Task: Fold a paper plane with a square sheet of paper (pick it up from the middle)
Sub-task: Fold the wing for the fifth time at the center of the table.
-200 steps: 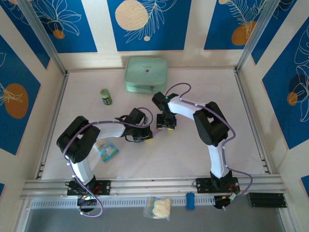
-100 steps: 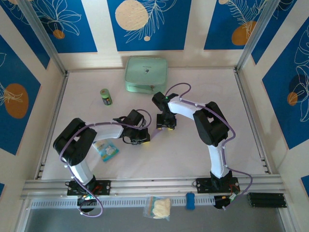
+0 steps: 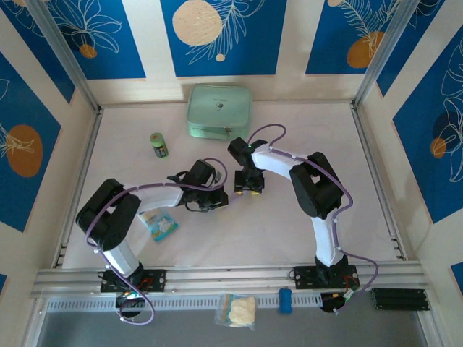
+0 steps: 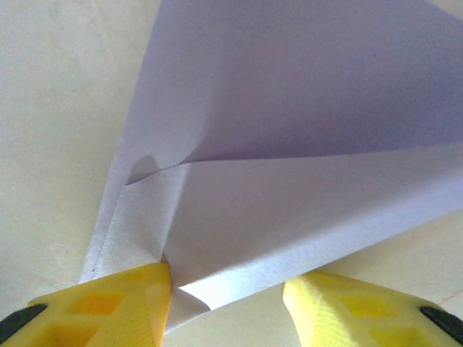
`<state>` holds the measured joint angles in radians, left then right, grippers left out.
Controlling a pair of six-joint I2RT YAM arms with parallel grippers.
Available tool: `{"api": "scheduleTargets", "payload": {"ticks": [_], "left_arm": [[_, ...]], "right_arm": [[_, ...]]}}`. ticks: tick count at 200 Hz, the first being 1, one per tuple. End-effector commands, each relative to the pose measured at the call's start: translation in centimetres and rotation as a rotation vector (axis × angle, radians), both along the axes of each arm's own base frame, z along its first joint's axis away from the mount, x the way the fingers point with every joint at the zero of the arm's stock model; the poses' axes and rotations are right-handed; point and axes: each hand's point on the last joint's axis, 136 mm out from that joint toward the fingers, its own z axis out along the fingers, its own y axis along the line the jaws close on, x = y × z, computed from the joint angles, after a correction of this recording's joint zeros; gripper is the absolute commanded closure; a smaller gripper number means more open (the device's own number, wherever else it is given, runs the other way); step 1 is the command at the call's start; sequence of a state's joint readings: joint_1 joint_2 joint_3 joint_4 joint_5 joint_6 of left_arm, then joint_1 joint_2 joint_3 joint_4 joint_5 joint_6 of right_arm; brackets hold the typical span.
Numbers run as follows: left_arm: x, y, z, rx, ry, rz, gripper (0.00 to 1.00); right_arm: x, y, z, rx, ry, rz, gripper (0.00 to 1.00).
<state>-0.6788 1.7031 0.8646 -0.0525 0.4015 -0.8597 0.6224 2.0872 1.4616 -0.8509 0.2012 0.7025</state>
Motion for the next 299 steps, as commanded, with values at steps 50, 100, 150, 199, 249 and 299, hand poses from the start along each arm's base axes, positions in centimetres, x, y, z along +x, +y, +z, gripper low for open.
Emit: {"api": "scheduleTargets", "payload": {"ticks": [50,100,150,199,249,299], "left_arm": [[2.6,-1.6,-1.3,-0.033,0.011,0.036,0.94],[1.7,0.1,-3.8,0.06,0.061,0.065,0.97],[-0.3,1.6,-6.2,0.116,0.149,0.082,0.98],[-0.4,1.6,-6.3,0.123,0.153,0.074,0.98],[-0.4,1.6,-6.3,0.124,0.153,0.07,0.99],[-0.3,1.4,-6.1,0.118,0.147,0.059,1.0]], "right_arm": [[-4.0,-5.1,-10.6,-0.21,0.18,0.015,0.51],[-3.7,-4.3,-9.9,-0.164,0.179,0.016,0.52],[0.4,-0.5,-0.8,0.124,0.025,0.008,0.5],[2.1,-0.6,7.6,0.302,-0.187,-0.02,0.41],[0.2,2.1,7.5,0.484,-0.208,-0.026,0.55],[0.0,3.9,5.8,0.536,-0.192,-0.042,0.84]]}}
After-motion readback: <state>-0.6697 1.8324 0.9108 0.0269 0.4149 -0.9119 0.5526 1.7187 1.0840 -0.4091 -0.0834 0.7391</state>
